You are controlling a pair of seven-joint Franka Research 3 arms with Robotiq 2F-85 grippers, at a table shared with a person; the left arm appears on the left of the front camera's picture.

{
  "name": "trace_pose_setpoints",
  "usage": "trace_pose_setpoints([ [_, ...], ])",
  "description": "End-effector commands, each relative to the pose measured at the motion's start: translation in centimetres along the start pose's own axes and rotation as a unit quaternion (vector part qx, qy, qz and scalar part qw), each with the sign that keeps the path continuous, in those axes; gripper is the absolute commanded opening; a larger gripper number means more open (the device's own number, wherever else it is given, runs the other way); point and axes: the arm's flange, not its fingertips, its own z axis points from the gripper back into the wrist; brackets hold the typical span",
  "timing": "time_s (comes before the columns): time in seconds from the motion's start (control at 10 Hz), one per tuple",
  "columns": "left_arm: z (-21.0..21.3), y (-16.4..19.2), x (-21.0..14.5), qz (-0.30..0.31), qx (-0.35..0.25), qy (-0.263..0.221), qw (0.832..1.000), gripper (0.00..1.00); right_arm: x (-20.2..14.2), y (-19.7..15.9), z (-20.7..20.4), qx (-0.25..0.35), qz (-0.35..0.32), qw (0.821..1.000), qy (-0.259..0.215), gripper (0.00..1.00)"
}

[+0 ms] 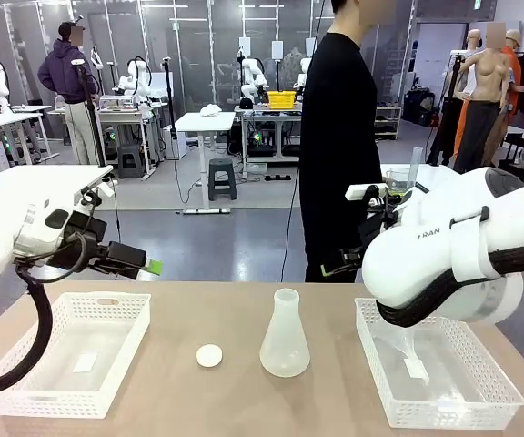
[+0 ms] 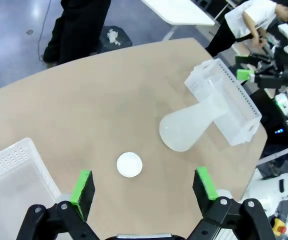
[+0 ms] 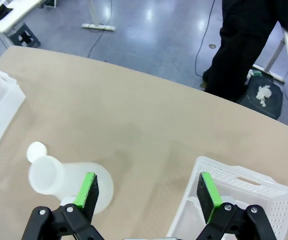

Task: Prepare the solutions needed for the experiment.
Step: Pick up the Plastic Funnel and insert it into the Big flask.

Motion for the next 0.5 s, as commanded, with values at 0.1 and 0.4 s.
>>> trace_pose_setpoints([
  [0.1, 0.0, 0.0, 0.0, 0.000, 0.000, 0.000, 1.000, 1.00, 0.0, 0.0, 0.5, -0.017, 0.021, 1.000, 0.006, 1.00],
  [0.4, -2.5, 4.1, 1.6, 0.057, -0.076, -0.044, 0.995, 1.00, 0.3, -1.9, -1.0, 0.065, -0.085, 0.994, -0.023, 1.00],
])
